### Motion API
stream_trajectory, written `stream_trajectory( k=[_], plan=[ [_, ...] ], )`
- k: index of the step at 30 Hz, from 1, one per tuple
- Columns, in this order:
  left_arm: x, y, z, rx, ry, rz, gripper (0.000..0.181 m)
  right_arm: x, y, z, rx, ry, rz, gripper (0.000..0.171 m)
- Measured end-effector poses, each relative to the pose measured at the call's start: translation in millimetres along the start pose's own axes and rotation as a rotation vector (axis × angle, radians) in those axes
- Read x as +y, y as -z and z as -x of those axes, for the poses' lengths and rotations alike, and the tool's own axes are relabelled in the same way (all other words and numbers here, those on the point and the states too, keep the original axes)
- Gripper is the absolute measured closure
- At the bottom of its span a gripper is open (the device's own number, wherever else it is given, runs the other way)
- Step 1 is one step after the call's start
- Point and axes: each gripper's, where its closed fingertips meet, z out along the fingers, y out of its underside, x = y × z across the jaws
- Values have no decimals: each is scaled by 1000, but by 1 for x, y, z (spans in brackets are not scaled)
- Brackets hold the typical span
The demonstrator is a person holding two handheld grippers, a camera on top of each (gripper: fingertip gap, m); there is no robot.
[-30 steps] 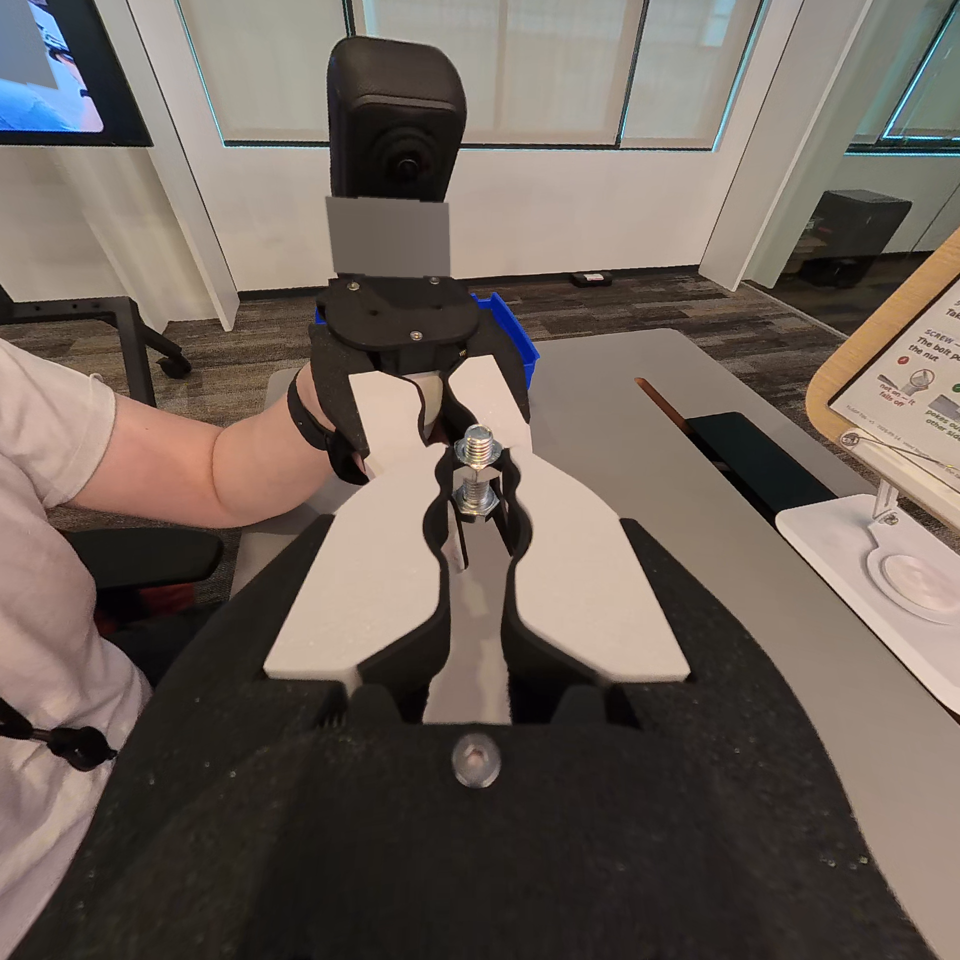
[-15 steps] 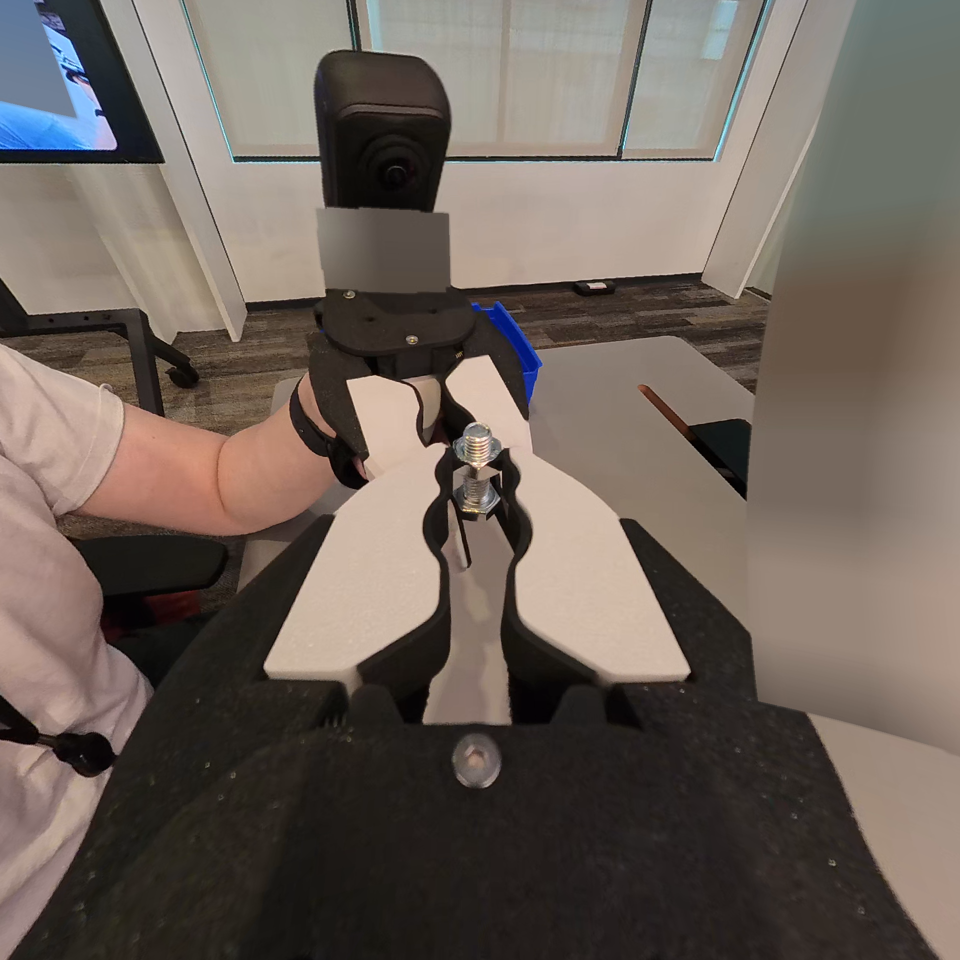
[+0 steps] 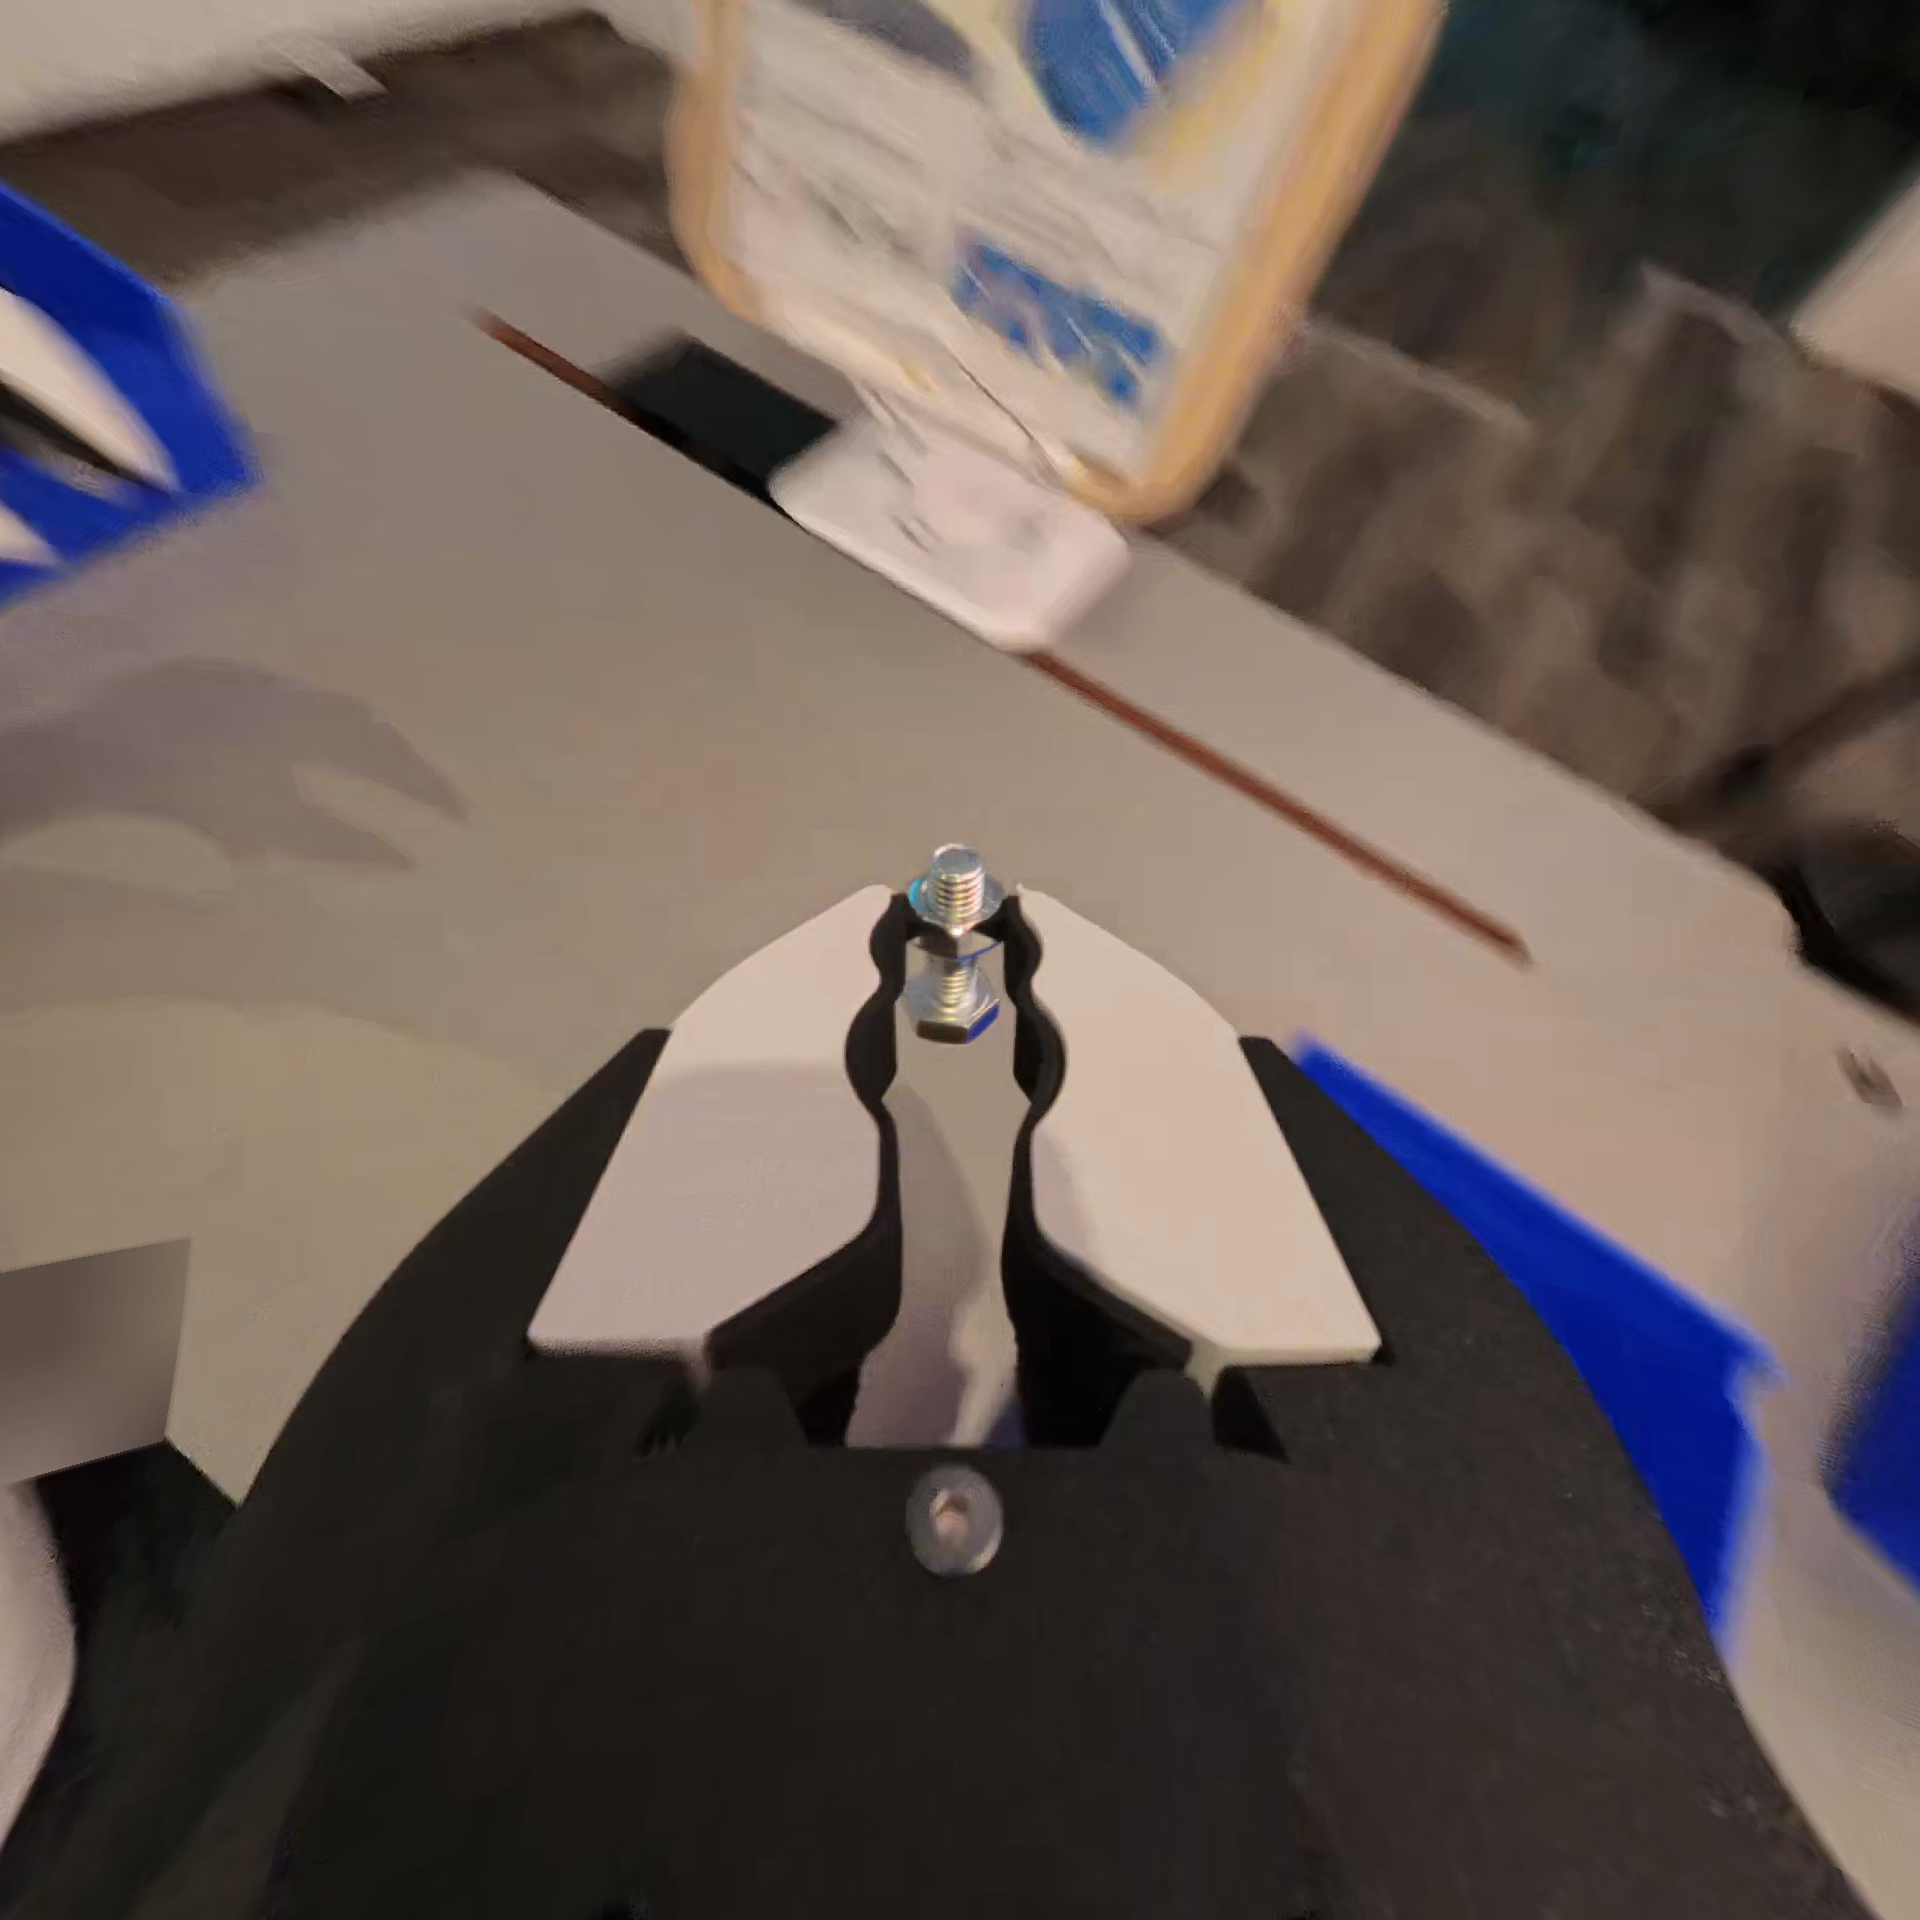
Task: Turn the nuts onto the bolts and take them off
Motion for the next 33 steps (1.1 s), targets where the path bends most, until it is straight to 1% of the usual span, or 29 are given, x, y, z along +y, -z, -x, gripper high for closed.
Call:
stream_trajectory(
  k=[2,6,8,11,14,20,26,33],
  plan=[
    [1,0,-1,-19,-19,16,153,50,4,-44,79,-106,148,154],
    [-1,0,-9,-22,-33,22,154,151,-9,-102,148,-270,434,154],
    [-2,0,-13,-24,-24,17,155,187,-22,-120,151,-338,520,154],
    [-1,4,-12,-74,-11,23,155,222,-45,-140,134,-440,599,154],
    [1,13,-7,-139,18,29,156,238,-66,-154,120,-498,664,154],
    [7,29,-3,-246,61,79,156,250,-94,-171,113,-500,780,154],
    [5,33,-4,-300,77,85,156,263,-104,-175,96,-499,874,154],
    [12,26,-8,-288,102,110,155,269,-110,-175,76,-513,873,154]
  ],
)
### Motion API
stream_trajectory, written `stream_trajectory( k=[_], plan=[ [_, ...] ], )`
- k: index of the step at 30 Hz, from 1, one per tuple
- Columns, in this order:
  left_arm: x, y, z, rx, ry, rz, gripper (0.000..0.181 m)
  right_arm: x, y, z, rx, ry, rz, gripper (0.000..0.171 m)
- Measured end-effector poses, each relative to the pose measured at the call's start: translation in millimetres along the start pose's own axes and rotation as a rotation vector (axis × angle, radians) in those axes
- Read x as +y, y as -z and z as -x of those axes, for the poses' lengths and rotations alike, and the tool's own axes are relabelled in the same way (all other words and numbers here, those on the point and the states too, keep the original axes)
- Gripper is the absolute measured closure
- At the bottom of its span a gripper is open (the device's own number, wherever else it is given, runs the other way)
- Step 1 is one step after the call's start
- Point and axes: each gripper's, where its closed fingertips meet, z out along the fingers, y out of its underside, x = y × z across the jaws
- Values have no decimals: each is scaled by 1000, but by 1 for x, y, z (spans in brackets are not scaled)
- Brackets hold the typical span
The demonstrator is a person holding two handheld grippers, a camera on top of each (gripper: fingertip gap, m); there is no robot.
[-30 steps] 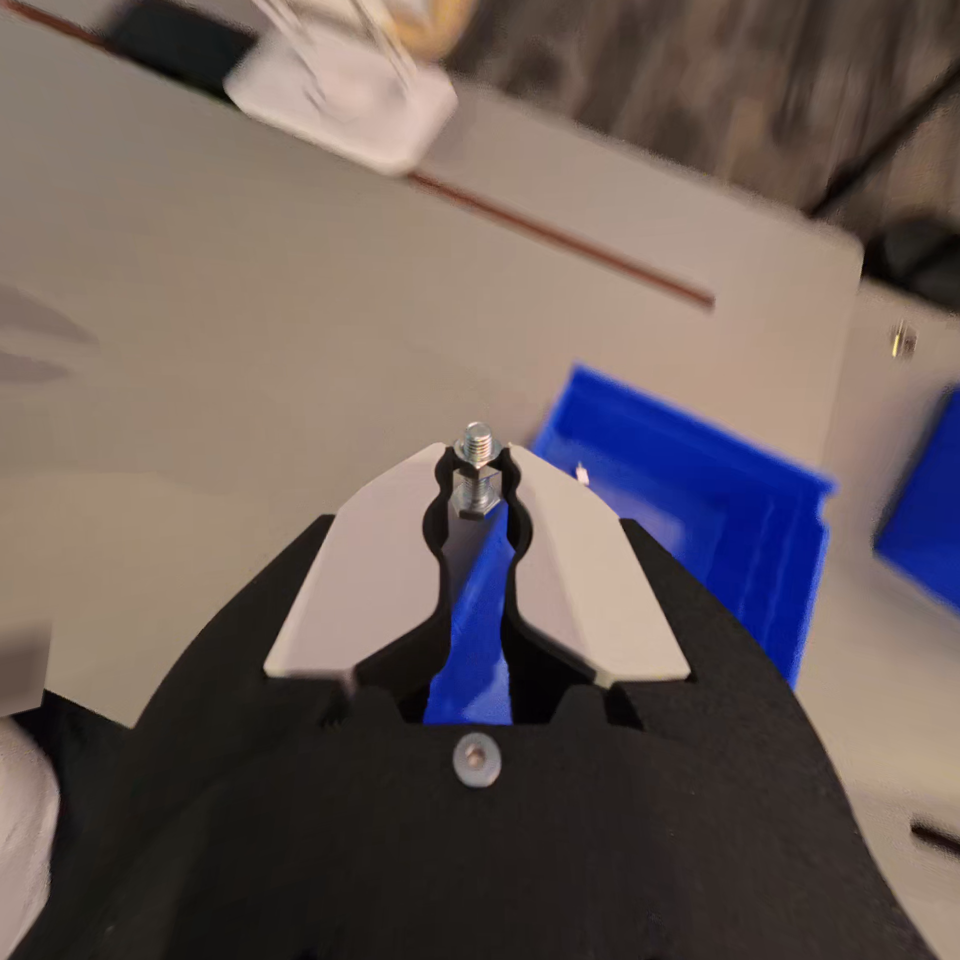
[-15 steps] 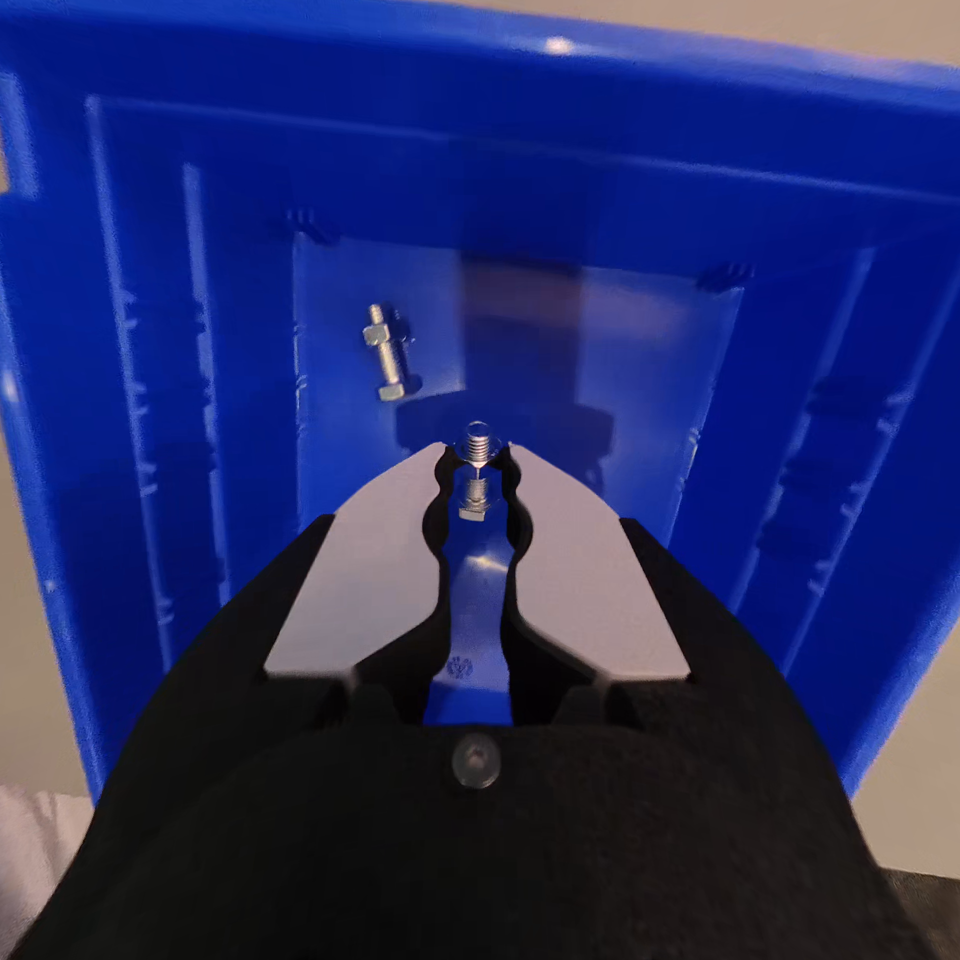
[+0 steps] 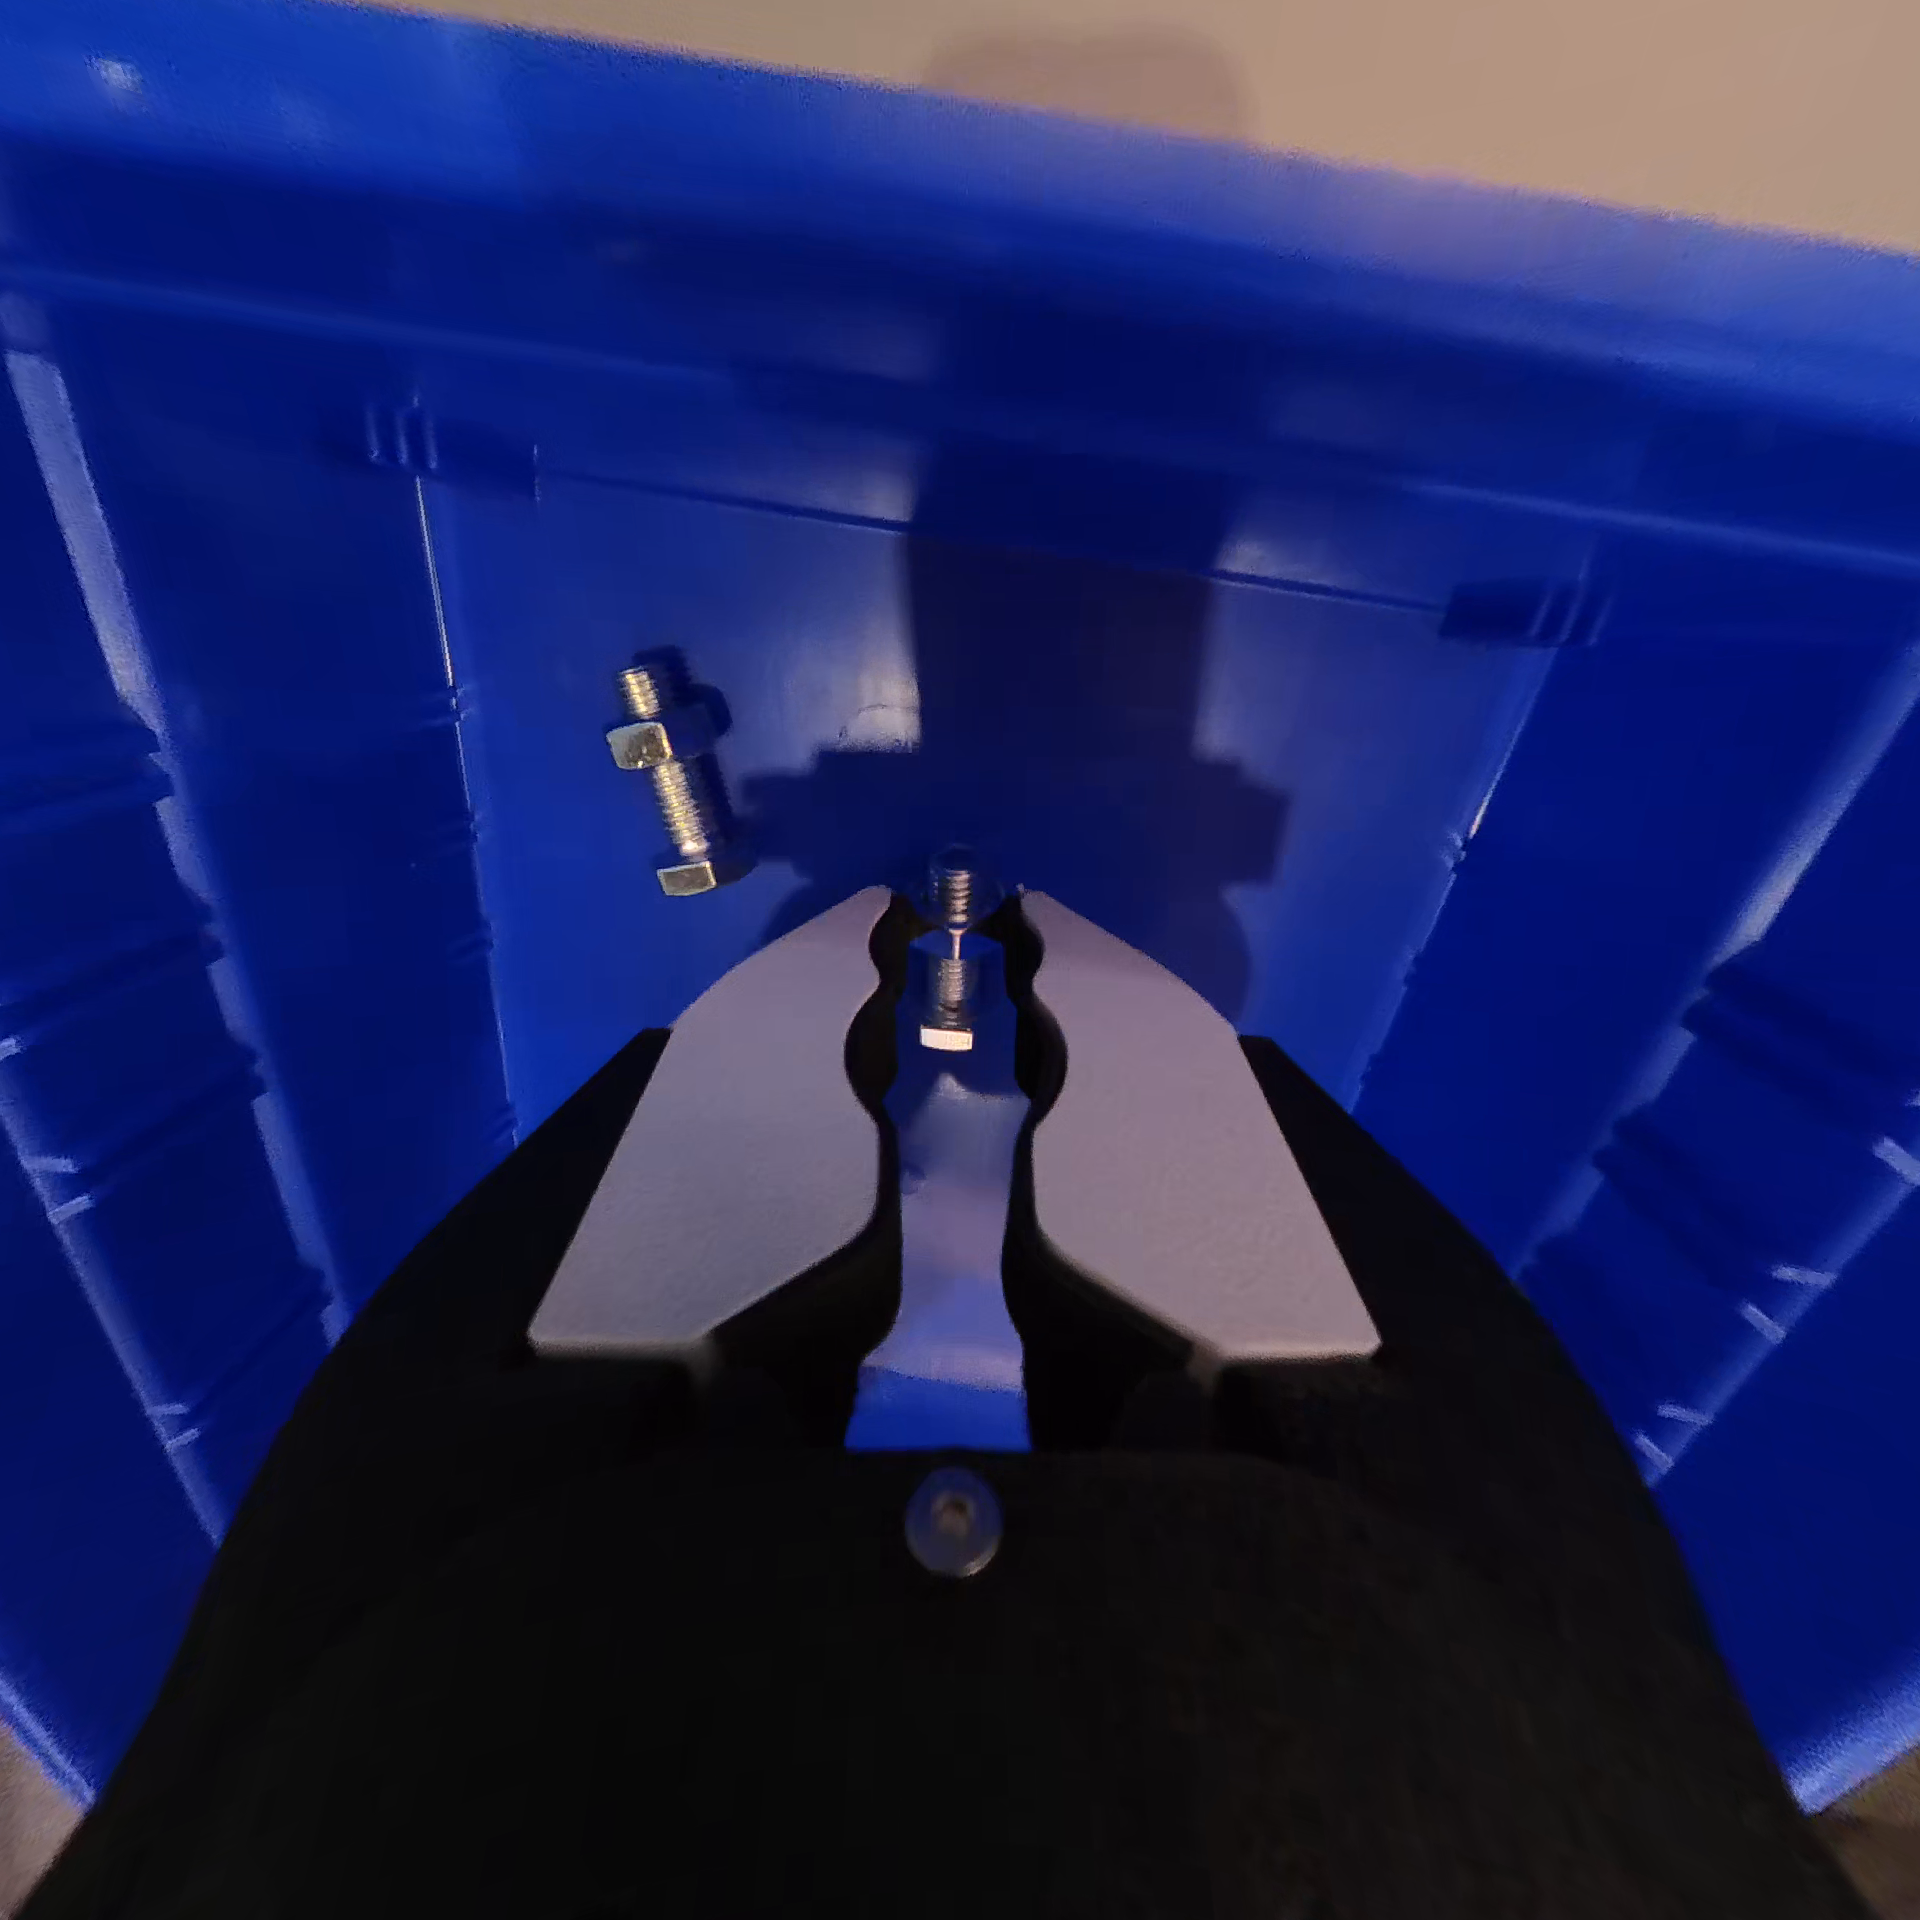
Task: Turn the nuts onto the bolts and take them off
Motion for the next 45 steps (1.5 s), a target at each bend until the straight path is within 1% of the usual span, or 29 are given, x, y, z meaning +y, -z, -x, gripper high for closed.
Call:
stream_trajectory(
  k=[4,8,10,11,13,15,16,17,19,20,22,24,27,29,32,34,35,38,42,45],
  plan=[
    [5,-4,-1,12,19,5,154,-6,3,-2,9,5,-57,154],
    [13,-9,2,13,44,21,154,-13,16,-2,12,8,-151,146],
    [19,-13,7,-7,49,39,152,-15,31,0,24,21,-220,143],
    [22,-16,12,-30,49,53,151,-18,44,5,27,41,-283,143],
    [29,-24,27,-100,37,93,150,-27,79,27,24,132,-467,145],
    [35,-34,48,-199,0,162,146,-33,128,78,-23,318,-714,143],
    [38,-38,59,-253,-29,200,146,-30,155,116,-86,444,-838,137],
    [39,-43,69,-306,-54,238,146,-22,180,159,-170,587,-951,129],
    [35,-52,82,-383,-94,277,145,6,221,244,-318,866,-1132,125],
    [32,-57,84,-399,-103,281,144,23,235,283,-380,994,-1191,122],
    [26,-67,83,-397,-119,284,141,58,252,352,-478,1235,-1271,124],
    [22,-71,85,-428,-158,289,139,86,262,409,-533,1415,-1349,122],
    [16,-69,98,-545,-266,292,137,124,266,479,-605,1637,-1406,119],
    [16,-67,106,-599,-330,306,137,143,262,515,-612,1760,-1432,117],
    [19,-63,117,-655,-423,328,139,167,246,558,-603,1937,-1447,123],
    [22,-60,123,-673,-480,352,138,177,231,580,-576,2036,-1424,121],
    [24,-58,126,-688,-508,366,137,178,223,588,-547,2082,-1409,119],
    [31,-56,130,-675,-534,387,137,180,206,606,-507,2191,-1372,124],
    [37,-55,133,-667,-534,388,137,166,188,621,-404,2277,-1312,126],
    [38,-56,135,-663,-531,382,137,159,177,627,-365,2311,-1265,126]
  ],
)
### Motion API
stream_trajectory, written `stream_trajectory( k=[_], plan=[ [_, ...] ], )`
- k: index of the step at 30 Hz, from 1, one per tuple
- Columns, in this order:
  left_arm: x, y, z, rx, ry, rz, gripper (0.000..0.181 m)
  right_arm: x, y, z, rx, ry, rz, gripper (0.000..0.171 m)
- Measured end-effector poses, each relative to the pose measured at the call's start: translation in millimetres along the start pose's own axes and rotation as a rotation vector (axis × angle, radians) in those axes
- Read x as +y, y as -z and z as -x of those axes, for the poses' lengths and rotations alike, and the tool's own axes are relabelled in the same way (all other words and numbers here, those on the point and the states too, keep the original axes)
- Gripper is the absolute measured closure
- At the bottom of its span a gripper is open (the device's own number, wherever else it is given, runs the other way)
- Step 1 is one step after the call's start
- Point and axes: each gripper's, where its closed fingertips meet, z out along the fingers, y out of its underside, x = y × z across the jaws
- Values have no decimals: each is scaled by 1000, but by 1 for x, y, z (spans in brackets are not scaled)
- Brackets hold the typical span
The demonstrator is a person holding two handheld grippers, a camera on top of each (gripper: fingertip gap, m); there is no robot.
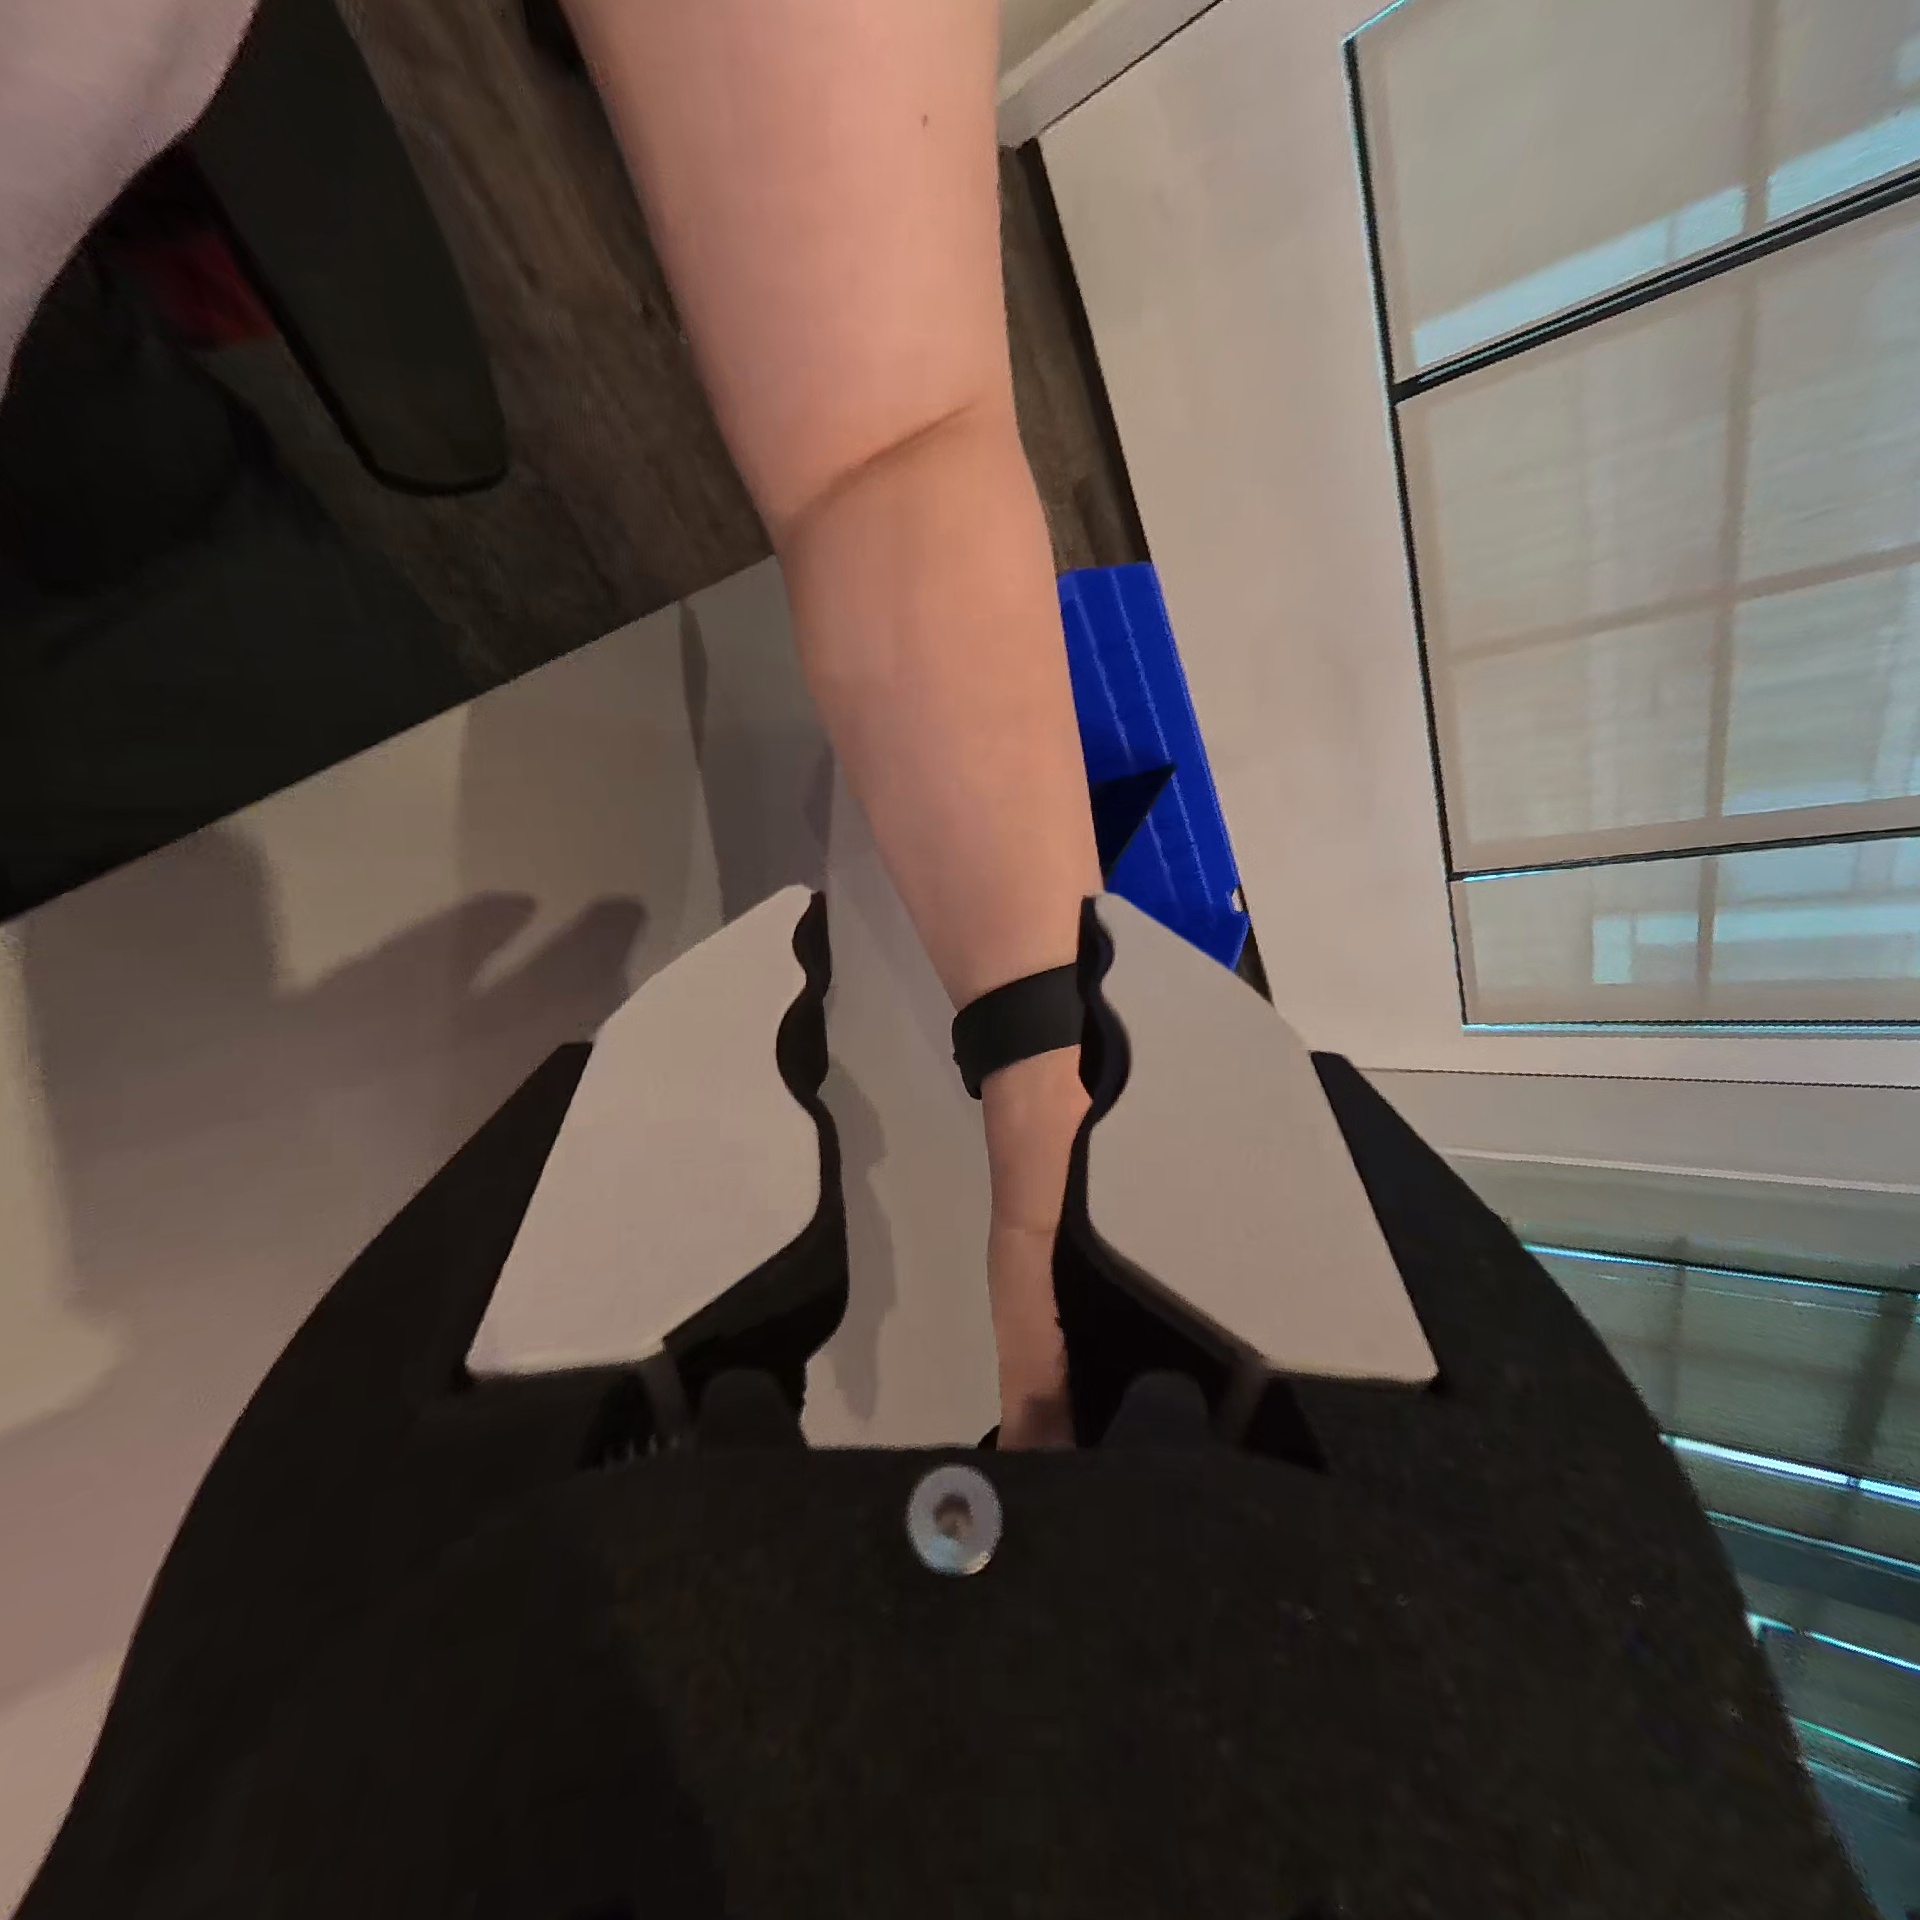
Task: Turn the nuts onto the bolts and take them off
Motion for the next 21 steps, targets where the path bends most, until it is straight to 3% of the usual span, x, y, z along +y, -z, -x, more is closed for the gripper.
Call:
stream_trajectory(
  k=[10,15,21],
  plan=[
    [-1,2,-3,-1,-14,-8,137,5,-13,-2,-32,26,60,128],
    [1,5,-3,11,8,-13,137,-23,-2,-7,23,62,-10,132],
    [-2,12,0,30,47,-35,135,-23,8,-2,21,40,29,130]
  ],
)
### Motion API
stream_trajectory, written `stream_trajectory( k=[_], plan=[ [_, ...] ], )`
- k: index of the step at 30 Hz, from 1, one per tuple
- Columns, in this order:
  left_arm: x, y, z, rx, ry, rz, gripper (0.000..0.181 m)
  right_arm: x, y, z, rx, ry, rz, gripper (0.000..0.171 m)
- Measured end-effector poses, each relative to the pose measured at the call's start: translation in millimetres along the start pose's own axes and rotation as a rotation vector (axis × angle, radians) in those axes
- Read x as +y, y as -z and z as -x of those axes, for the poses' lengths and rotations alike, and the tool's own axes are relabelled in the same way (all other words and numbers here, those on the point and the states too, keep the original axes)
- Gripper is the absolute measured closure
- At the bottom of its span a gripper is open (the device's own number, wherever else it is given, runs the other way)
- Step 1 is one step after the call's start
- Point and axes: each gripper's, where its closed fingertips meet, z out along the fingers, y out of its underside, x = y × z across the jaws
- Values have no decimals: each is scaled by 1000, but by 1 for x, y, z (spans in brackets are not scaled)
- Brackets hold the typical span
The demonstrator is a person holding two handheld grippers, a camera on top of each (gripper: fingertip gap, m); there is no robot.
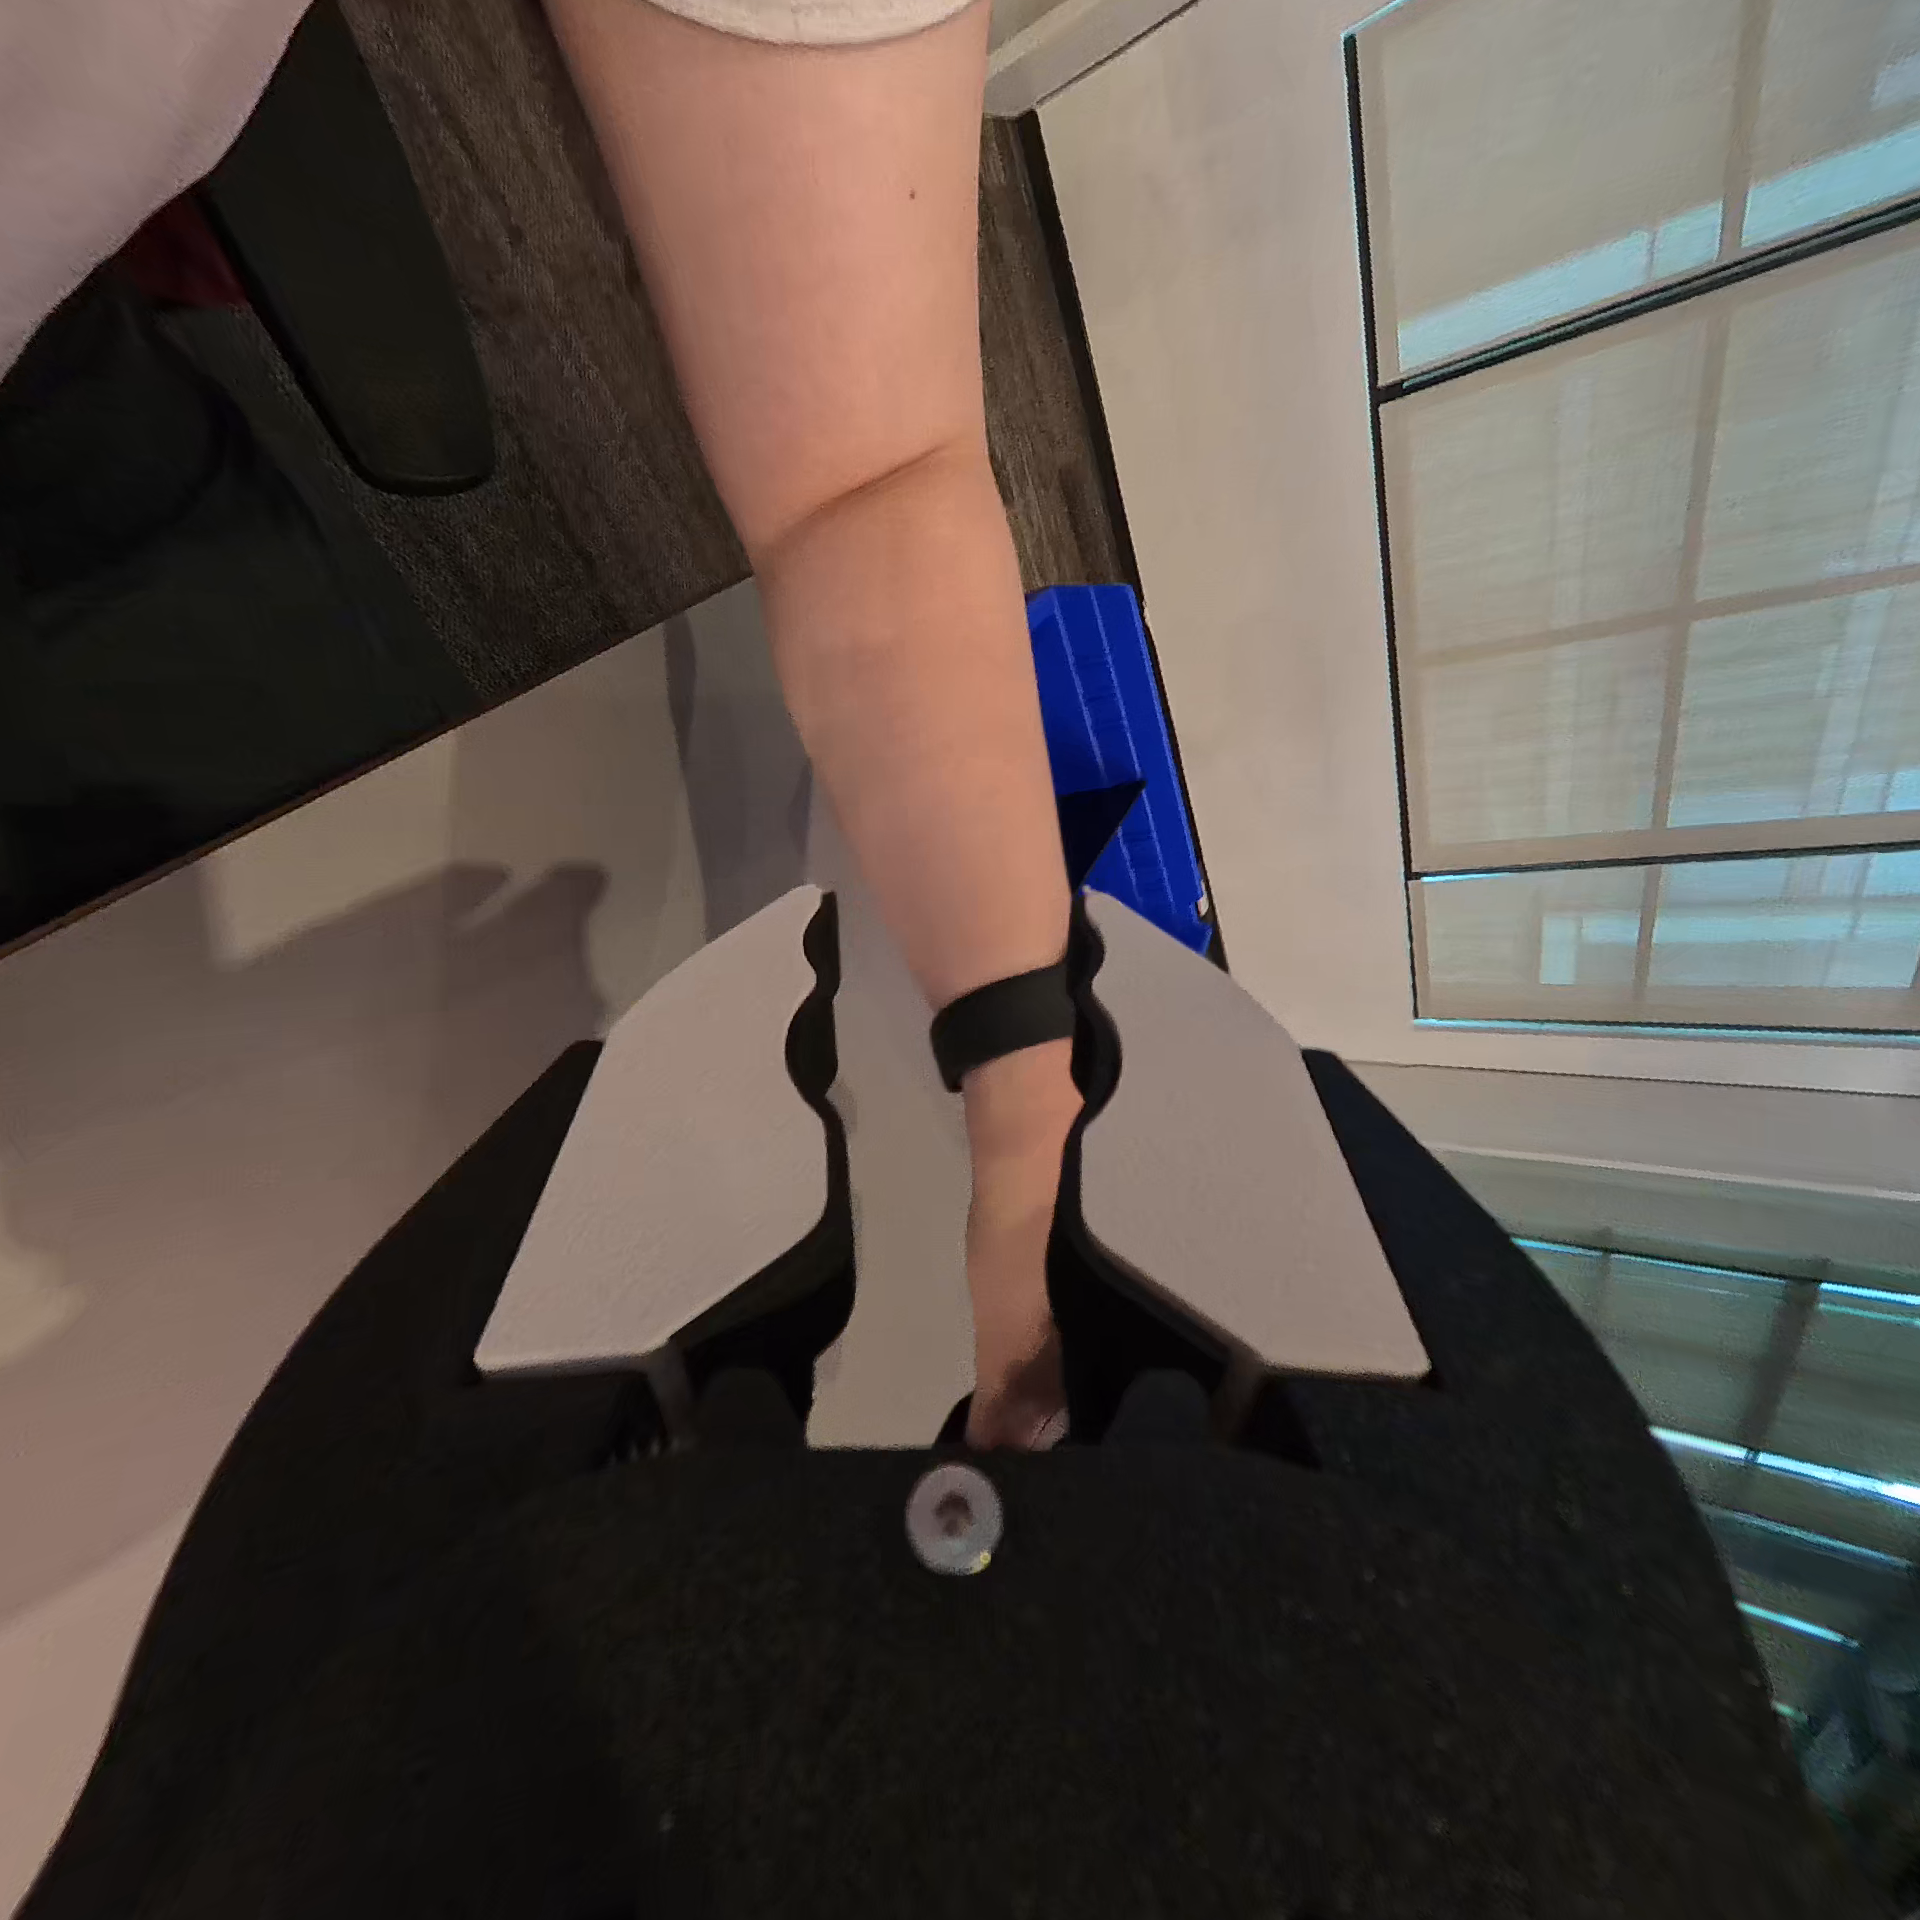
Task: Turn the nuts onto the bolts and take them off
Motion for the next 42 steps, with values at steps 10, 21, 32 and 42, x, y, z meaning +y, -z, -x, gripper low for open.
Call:
stream_trajectory(
  k=[10,21,32,42],
  plan=[
    [-48,137,63,311,567,-662,116,213,86,3,414,-507,704,129],
    [-148,255,-52,91,137,-1098,95,310,79,-56,869,-1093,955,98],
    [-204,249,-143,-209,-480,-1101,94,288,43,-69,913,-985,925,96],
    [-199,220,-134,-270,-502,-1022,96,264,66,-94,1025,-888,903,94]
  ],
)
